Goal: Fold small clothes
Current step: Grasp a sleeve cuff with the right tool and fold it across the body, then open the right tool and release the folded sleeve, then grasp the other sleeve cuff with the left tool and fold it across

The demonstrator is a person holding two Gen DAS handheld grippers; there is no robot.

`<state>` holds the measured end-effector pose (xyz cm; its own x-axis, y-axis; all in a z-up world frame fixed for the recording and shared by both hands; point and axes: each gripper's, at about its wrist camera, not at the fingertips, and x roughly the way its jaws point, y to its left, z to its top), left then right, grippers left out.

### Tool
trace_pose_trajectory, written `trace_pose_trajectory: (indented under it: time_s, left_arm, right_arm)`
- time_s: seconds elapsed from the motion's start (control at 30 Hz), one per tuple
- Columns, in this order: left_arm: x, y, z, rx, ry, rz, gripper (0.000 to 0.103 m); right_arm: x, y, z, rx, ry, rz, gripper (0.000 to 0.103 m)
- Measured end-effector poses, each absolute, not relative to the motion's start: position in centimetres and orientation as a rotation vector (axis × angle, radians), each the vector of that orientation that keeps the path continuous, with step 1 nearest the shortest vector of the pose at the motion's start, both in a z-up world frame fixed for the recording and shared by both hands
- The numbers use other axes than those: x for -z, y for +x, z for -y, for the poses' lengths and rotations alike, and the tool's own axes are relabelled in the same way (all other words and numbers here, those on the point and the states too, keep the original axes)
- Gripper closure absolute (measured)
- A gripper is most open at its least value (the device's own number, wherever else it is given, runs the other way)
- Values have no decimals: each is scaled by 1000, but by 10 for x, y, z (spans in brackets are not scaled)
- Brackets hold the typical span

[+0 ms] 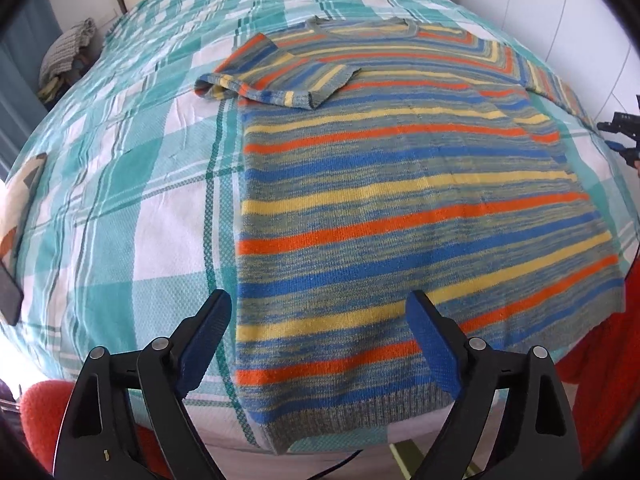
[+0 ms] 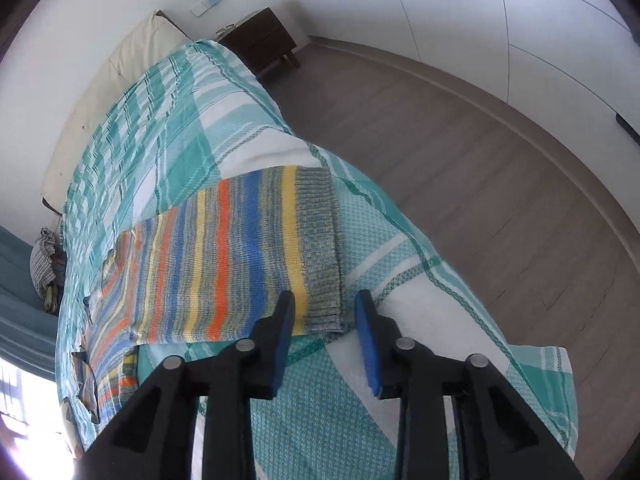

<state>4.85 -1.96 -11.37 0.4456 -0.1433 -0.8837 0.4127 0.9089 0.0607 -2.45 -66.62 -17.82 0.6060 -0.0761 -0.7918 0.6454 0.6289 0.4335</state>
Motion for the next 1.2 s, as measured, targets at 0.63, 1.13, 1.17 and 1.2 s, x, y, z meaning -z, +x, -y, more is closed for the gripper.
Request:
trace_pose_trajectory:
  time_s: [0.63, 1.13, 1.17, 1.2]
  left_arm:
    - [163, 224, 107, 563, 478, -1037, 25]
    - [81, 275, -118, 35, -287, -945, 101]
    - [82, 278, -140, -53, -303, -939, 101]
    - [86, 280, -160, -123, -321, -939, 101]
  right_arm:
    - [126, -99, 448, 209, 357, -799, 35]
    - [126, -96, 445, 197, 356, -765, 35]
    - [127, -96, 445, 198, 356, -769, 35]
    - [128, -95, 444, 196, 354, -773, 35]
